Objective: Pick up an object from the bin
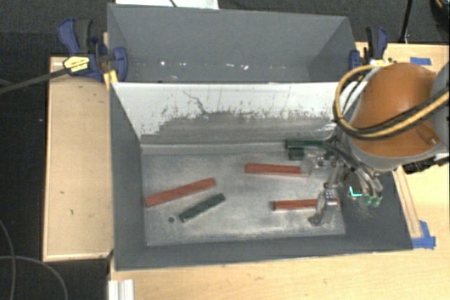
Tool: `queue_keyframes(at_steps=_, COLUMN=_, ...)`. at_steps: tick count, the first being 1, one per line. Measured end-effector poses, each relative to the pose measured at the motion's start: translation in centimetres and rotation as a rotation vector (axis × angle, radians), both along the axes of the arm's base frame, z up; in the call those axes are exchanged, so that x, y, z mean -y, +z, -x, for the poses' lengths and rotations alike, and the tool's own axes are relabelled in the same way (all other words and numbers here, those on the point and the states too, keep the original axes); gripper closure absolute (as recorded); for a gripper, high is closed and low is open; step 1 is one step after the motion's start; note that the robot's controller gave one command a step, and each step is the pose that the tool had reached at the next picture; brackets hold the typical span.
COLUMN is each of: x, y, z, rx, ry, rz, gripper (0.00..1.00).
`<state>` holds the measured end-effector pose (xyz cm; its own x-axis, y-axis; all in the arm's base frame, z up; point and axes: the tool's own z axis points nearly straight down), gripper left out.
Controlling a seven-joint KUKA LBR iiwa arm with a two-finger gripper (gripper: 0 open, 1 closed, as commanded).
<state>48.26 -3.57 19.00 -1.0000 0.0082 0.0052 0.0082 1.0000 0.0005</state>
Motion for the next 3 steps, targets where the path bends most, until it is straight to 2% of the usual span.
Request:
queue_keyframes(at_steps=1, x=3.6, y=-12.3, z=-2.3, rx=0.003, ry=-0.139, rz=0.001, gripper=0.0)
queue_keyframes(at_steps=2, x=3.6, y=-12.0, z=-2.4, rx=0.007, ry=-0.133, rz=0.001, gripper=1.0)
queue_keyframes(at_steps=3, x=3.8, y=4.2, z=-3.9, rx=0.017, ry=-0.107, rz=0.001, gripper=1.0)
